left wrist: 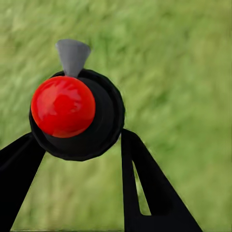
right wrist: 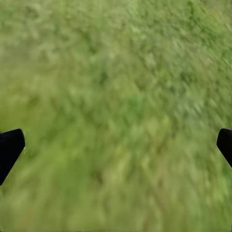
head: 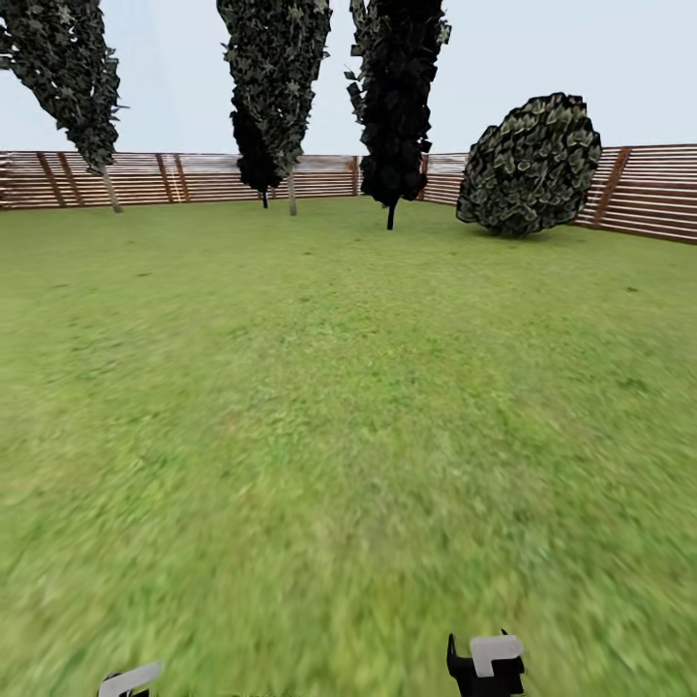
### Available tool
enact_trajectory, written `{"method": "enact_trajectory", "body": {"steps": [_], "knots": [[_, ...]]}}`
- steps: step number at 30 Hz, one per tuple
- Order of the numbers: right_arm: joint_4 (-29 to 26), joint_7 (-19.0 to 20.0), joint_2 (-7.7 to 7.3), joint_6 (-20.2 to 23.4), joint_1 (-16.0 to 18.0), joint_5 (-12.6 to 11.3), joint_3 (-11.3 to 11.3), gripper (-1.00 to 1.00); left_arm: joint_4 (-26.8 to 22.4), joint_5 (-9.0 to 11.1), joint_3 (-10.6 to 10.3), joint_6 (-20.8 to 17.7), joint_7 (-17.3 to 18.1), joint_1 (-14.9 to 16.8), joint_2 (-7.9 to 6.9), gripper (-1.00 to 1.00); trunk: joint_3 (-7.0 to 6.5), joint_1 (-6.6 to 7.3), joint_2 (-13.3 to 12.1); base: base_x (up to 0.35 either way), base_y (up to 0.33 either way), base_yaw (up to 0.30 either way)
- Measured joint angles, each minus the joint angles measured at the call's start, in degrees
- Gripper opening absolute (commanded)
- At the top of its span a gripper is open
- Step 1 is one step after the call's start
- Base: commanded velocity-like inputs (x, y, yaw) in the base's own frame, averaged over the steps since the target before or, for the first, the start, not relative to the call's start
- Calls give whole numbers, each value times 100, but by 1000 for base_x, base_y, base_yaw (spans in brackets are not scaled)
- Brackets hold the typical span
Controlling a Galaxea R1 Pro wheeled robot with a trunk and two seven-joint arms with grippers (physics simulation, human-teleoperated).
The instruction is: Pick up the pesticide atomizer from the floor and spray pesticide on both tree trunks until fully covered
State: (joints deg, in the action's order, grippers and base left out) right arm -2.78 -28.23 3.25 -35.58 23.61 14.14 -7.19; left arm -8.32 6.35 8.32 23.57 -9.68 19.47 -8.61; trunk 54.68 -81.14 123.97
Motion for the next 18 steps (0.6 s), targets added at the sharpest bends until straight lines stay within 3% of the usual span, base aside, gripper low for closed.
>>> {"method": "enact_trajectory", "body": {"steps": [18], "knots": [[0,0,0,4,0,0,0,100,0,0,0,1,0,0,0,-100,0,0,0,0,0,285]]}}
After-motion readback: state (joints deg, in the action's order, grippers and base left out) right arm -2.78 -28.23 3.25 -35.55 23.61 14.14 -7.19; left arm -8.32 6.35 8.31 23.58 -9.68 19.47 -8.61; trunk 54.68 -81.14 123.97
